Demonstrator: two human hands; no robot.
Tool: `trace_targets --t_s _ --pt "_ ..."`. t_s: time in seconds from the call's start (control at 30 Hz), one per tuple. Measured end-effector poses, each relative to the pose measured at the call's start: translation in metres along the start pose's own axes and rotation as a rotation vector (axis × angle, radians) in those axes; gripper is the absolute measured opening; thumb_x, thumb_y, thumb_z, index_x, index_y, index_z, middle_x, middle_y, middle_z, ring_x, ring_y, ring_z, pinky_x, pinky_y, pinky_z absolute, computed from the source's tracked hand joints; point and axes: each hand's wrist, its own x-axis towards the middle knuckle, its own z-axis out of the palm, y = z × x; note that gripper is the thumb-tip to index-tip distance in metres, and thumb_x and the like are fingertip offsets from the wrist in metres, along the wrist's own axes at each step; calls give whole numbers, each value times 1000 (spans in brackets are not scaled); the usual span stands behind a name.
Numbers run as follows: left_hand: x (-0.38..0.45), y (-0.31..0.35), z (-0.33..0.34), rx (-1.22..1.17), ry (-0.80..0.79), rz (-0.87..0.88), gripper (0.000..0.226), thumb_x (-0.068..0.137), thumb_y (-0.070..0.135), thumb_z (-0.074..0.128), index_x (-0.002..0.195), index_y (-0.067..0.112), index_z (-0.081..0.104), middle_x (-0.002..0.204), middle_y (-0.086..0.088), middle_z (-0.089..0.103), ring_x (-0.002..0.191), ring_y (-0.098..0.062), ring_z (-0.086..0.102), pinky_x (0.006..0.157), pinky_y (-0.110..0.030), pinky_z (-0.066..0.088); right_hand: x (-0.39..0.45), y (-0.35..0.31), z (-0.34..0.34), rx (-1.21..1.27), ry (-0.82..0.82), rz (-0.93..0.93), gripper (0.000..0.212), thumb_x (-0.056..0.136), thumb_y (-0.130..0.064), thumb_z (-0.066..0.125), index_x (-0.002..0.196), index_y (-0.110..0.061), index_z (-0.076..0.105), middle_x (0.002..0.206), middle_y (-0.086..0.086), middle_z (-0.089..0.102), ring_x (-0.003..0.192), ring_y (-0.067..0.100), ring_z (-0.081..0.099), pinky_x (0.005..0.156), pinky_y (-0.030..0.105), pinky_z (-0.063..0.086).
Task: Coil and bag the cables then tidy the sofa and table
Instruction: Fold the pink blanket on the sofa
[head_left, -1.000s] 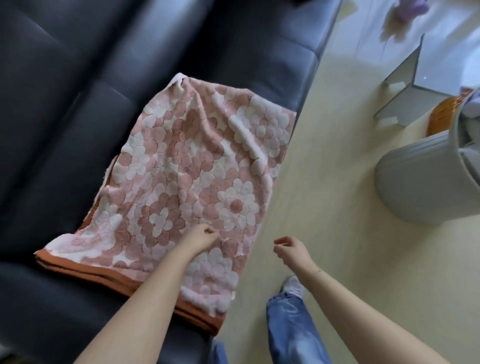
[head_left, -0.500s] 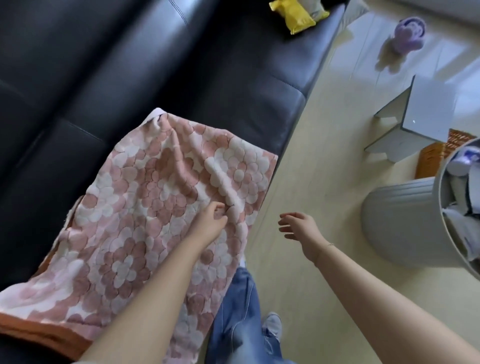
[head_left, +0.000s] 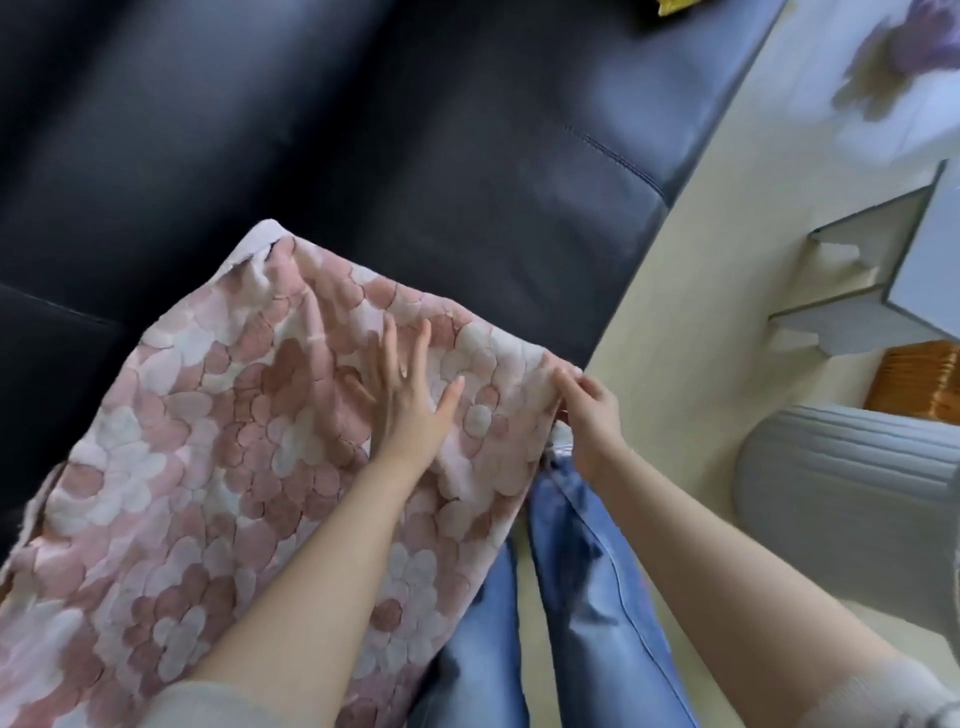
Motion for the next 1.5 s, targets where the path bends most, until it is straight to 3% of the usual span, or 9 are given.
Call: trace_targets --t_s 0.27,0.4,0.6,0.7,0.83,1.07,1.23,1.4,1.5 --pt "38 -20 8 121 -116 -169 72 93 51 52 152 46 11 162 5 -23 146 -11 -25 113 -56 -15 43 -4 -16 44 266 135 22 93 -14 62 76 -13 48 75 4 50 67 14 47 64 27 45" --pt "53 -2 -14 188 89 -202 49 90 29 60 139 32 52 155 -5 32 142 -29 26 109 -54 25 49 -34 7 -316 422 -121 26 79 -7 63 96 -17 46 97 1 46 90 26 55 88 40 46" --pt "117 7 -85 350 494 -203 35 88 14 62 122 18 59 138 -4 47 126 -29 43 100 -45 35 15 -74 75 -632 -338 -439 14 82 -5 60 88 -18 60 89 -6 60 80 8 57 69 20 47" --pt "156 -6 -112 413 305 -359 40 93 26 54 132 20 50 137 -8 49 125 -31 44 104 -48 29 16 -67 109 -902 -610 -496 12 80 -9 59 85 -20 62 89 -3 64 81 14 59 70 27 50" --pt "175 -38 -131 322 -23 -391 38 94 42 53 121 15 51 114 -11 62 104 -32 58 78 -38 43 26 -54 128 -1038 -550 -513 16 81 -9 52 93 -19 56 98 -3 54 84 16 54 68 31 49" --pt "167 -44 -164 -365 57 -382 25 88 43 66 94 19 66 87 4 66 82 -15 62 69 -28 48 31 -49 130 -1059 -498 -553 21 81 -6 56 101 -12 56 101 -3 49 89 12 44 68 20 35" --pt "176 -44 -195 -320 217 -376 56 97 42 50 76 -10 55 69 -10 54 62 -15 46 64 -29 41 31 -53 136 -1095 -502 -498 24 79 -5 61 101 -10 53 103 0 48 92 18 49 76 30 47" --pt "154 -25 -209 -442 -18 -508 47 96 62 37 94 22 63 82 6 62 78 -9 58 76 -29 46 26 -58 144 -1093 -461 -447 19 81 -4 57 98 -10 53 100 -3 48 90 17 49 75 29 46" --pt "127 -20 -196 -552 -177 -562 37 99 44 46 104 14 66 108 -16 69 100 -34 66 89 -49 54 23 -62 149 -1040 -434 -345 17 77 -5 49 89 -17 53 99 -3 53 91 18 55 78 38 51"
